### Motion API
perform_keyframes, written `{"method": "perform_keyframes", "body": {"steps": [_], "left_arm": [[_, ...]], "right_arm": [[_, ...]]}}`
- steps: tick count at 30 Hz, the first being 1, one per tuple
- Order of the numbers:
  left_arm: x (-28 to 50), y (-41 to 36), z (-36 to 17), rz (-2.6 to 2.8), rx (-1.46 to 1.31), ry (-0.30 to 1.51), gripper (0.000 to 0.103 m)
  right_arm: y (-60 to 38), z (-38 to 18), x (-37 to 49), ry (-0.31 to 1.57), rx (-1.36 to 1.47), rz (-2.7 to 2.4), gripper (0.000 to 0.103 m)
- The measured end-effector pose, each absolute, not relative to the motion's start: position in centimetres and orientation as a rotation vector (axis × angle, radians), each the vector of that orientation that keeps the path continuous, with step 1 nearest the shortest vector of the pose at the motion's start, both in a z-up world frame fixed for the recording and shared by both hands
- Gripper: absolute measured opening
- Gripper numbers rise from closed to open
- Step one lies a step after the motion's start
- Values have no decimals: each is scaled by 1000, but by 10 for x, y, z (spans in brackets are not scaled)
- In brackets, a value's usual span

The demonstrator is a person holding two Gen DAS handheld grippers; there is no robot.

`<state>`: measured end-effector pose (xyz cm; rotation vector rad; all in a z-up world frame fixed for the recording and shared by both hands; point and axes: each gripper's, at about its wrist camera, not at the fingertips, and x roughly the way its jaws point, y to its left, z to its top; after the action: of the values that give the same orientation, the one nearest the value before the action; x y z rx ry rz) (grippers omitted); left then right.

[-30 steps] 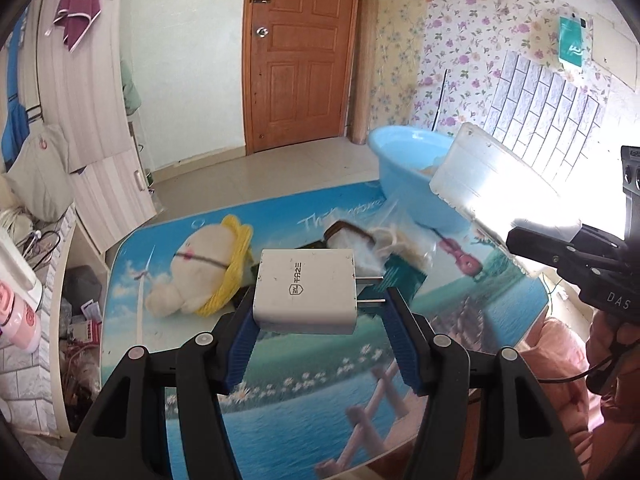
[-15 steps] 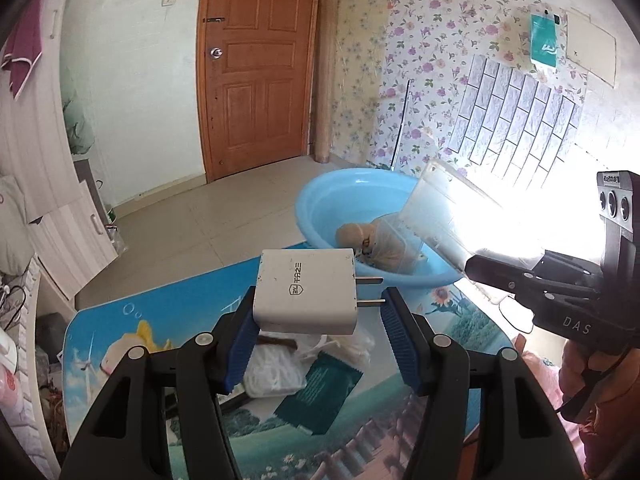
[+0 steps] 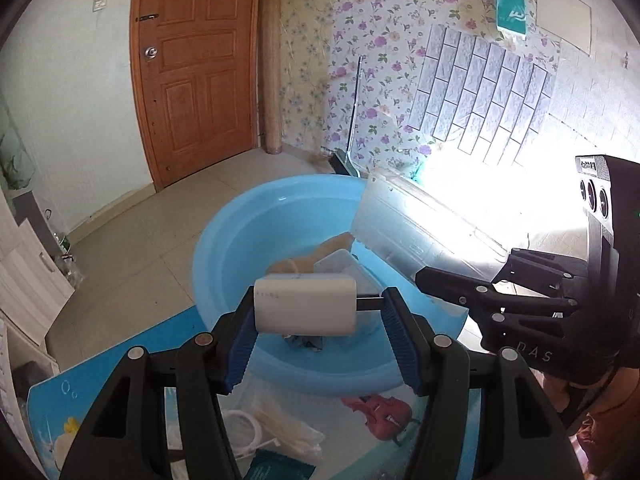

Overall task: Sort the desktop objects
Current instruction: 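Lower the charger and container into the basin and open both grippers, then move both grippers back over the table toward the plush and floss box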

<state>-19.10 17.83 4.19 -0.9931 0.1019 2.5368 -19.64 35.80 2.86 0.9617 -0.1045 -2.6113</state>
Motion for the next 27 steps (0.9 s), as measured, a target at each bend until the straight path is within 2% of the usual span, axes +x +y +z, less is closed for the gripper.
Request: {"method": "perform_keyframes", "body": {"steps": [3,4,7,8,13,18,27], "left_arm": [[-198,189,35,2515,-1025,133,61],[-197,192,34,2514,-1019,145,64],[-190,193,38,2504,-992,155,83],[-187,192,40,2503,-985,158,85],[-171,173,47,2538,-972,160,89],[-152,145,52,2575,-981,106,92],[-106,101,40,2622,-1007,57,95]], "right_arm": [[360,22,-204,-94,1009,-2629,31],[361,20,-206,-96,1020,-2633,31],[358,20,-207,-99,1037,-2633,31],[357,20,-208,-97,1043,-2633,32],[350,25,-206,-61,1053,-2671,36],[345,34,-195,0,1033,-2747,45],[324,50,-164,58,969,-2799,45]]}}
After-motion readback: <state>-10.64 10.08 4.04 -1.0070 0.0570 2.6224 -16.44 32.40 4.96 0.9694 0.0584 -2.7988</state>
